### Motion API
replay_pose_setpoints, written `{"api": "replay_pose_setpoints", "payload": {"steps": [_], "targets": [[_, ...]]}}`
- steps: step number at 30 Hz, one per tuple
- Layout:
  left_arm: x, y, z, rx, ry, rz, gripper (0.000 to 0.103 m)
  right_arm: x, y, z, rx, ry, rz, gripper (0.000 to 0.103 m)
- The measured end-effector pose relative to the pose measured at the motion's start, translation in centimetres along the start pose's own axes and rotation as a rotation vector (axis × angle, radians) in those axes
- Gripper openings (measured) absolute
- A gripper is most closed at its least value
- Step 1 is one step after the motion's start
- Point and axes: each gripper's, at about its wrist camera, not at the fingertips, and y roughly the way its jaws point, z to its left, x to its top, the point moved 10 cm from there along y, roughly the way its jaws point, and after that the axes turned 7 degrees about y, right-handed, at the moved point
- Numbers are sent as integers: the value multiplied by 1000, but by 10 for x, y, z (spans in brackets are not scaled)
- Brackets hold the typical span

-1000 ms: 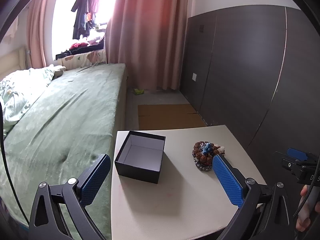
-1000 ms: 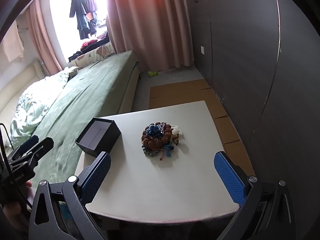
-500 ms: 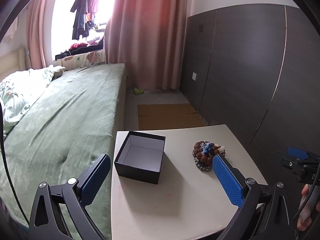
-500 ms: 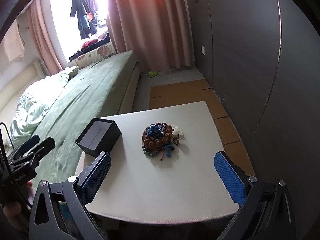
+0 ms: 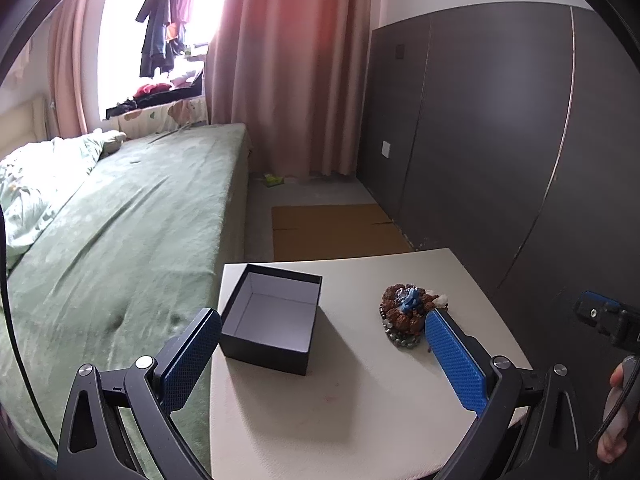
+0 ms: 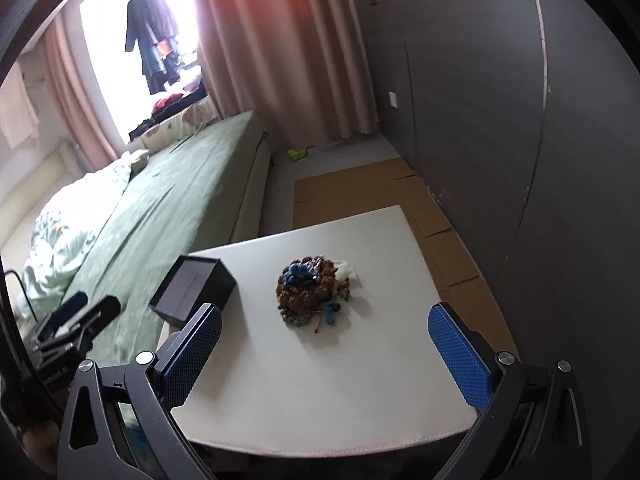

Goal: Organize jewelry
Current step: 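Move the left gripper to the pile and grasp the blue figurine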

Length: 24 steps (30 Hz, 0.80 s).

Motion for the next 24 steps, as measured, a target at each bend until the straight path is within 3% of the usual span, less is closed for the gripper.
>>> {"api": "replay_pose_setpoints", "payload": {"steps": [11, 14, 17, 22, 24], "targets": [[7, 32, -20, -49, -20, 22, 101, 18, 12, -19, -11, 61, -32, 103], [6, 46, -29, -68, -7, 41, 96, 20, 22, -32, 6, 118, 0, 103], [3, 64, -38, -78, 7, 69, 83, 21, 31, -43, 15, 169, 34, 103], [2, 87, -54, -123, 14, 100, 69, 24, 46, -59, -46, 221, 58, 103], [2, 97, -63, -147, 26, 114, 68, 25, 53, -61, -16, 287, 78, 103]]}}
